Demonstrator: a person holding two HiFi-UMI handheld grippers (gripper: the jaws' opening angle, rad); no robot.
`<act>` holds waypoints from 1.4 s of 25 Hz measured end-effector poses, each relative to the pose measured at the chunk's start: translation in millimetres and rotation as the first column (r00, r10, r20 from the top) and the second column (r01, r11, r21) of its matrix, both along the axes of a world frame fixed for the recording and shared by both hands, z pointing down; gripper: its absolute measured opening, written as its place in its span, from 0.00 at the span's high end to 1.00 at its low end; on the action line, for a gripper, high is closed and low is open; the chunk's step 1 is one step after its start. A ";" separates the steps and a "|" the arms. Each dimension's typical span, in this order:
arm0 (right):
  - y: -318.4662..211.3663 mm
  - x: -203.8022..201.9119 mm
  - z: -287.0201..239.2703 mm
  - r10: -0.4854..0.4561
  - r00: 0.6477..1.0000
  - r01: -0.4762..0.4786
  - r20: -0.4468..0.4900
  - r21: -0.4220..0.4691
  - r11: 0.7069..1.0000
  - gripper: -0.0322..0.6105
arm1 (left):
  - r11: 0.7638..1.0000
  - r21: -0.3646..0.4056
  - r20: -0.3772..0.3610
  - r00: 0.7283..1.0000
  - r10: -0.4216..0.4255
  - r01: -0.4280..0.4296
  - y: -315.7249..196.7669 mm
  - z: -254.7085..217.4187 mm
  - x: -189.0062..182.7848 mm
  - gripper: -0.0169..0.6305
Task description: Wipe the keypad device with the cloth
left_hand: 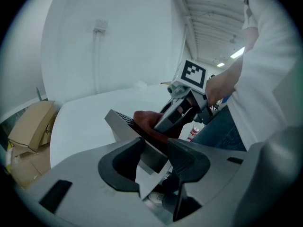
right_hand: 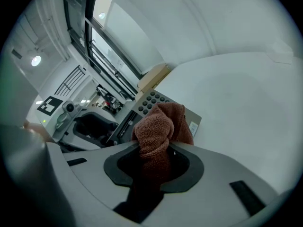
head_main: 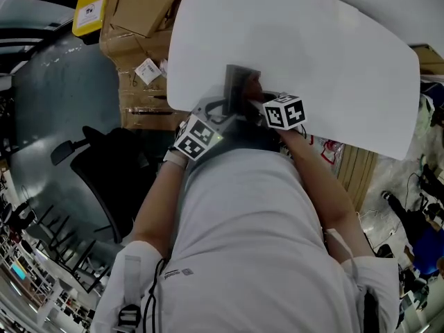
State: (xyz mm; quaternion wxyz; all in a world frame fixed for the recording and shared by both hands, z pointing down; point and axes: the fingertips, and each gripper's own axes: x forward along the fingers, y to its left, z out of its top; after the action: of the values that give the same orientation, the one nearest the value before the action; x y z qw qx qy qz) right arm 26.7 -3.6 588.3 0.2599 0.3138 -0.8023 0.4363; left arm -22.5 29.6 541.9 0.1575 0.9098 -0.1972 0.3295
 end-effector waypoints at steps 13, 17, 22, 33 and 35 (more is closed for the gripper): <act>10.5 -10.4 -48.4 0.035 0.999 -0.039 0.024 0.195 0.980 0.79 | 1.000 0.016 -0.033 0.999 -0.009 0.009 -2.0 -9.0 -1.7 0.70; 11.8 9.6 -83.4 0.125 0.991 -0.135 0.053 0.280 0.951 0.79 | 0.996 0.017 -0.156 0.984 -0.085 0.089 -6.0 -38.6 -3.3 0.70; 11.3 32.4 -137.3 0.177 0.979 -0.203 0.102 0.409 0.890 0.79 | 0.973 0.039 -0.303 0.930 -0.205 0.227 -16.2 -86.3 -13.6 0.83; 38.9 53.4 -239.6 0.118 0.977 -0.201 0.176 0.597 0.777 0.79 | 0.908 0.157 -0.431 0.854 -0.291 0.389 7.1 -180.9 -25.2 0.92; 46.0 58.8 -251.3 0.099 0.979 -0.190 0.179 0.618 0.763 0.79 | 0.899 0.171 -0.430 0.851 -0.301 0.404 14.4 -188.4 -19.3 0.92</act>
State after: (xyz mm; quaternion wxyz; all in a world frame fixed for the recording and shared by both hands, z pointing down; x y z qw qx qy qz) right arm 85.5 42.3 337.0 0.0497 0.4132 -0.8912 0.1805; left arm -41.8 44.0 353.5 0.1338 0.9173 -0.3671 0.0775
